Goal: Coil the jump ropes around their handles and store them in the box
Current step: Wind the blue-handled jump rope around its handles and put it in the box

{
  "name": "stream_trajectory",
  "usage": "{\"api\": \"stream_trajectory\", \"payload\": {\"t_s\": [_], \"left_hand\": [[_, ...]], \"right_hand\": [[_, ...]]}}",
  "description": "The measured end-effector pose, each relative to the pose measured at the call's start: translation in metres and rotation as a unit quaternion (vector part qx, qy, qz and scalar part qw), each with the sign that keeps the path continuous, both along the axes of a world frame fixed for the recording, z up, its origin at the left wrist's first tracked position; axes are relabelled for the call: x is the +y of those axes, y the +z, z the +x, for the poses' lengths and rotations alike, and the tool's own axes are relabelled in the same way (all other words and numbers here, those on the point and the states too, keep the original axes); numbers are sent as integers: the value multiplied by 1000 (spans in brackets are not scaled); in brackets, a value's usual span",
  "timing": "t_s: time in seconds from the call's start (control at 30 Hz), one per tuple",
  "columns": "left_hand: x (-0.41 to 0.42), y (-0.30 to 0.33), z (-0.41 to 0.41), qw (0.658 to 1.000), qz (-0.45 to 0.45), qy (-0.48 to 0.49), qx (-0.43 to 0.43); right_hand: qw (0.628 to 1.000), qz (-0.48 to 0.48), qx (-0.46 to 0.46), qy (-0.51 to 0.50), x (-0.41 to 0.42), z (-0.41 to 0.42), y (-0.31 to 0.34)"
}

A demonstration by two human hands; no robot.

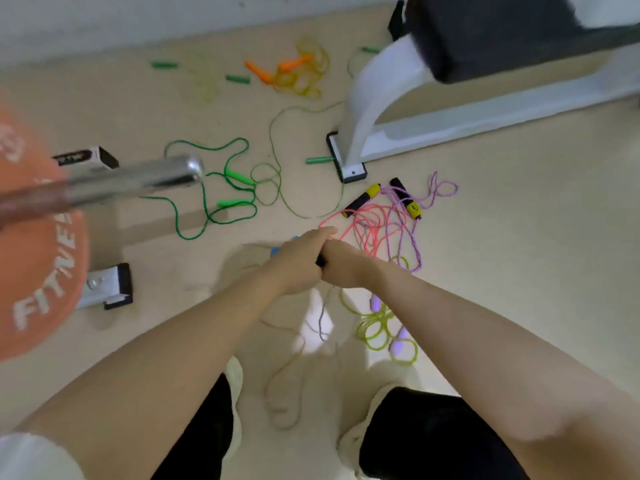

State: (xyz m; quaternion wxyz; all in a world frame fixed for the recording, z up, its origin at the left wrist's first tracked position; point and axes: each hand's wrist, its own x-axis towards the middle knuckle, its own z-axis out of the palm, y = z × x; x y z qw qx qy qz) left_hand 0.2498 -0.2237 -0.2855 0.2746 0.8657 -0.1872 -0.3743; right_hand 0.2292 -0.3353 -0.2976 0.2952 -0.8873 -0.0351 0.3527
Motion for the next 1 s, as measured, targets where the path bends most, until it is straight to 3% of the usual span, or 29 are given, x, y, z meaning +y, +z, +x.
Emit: {"api": "stream_trajectory", "payload": {"t_s": [0.17, 0.27, 0.37, 0.5, 0.57, 0.63, 0.7, 0.77, 0.83, 0.9, 1.0], "left_hand": [[-6, 249, 4, 999, 2, 29, -29], [-2, 361, -5, 997, 32, 31, -55], [14, 432, -14, 995, 2, 46, -91], [57, 471, -28, 983, -8, 96, -158], [80, 476, -41, 976, -55, 130, -164], [99, 476, -53, 972, -109, 165, -127], [116, 476, -60, 959, -194, 201, -38], [132, 478, -60, 931, -289, 220, 45], [145, 486, -61, 897, -354, 256, 71], [157, 499, -63, 858, -410, 307, 39], [191, 516, -63, 765, -519, 382, -3]], "right_hand": [[992, 83, -79, 46, -9, 3, 259], [983, 150, -82, 63, -8, -2, 364], [981, 185, -40, 52, -4, -7, 436], [970, 235, -54, -8, -3, -10, 477], [961, 269, -59, -33, -3, -15, 485], [953, 285, -91, -55, 2, -23, 489], [944, 285, -139, -91, 18, -30, 493], [932, 276, -190, -135, 44, -35, 496], [909, 283, -243, -187, 74, -38, 501], [894, 283, -283, -202, 97, -41, 508], [924, 224, -276, -139, 111, -49, 510]]}}
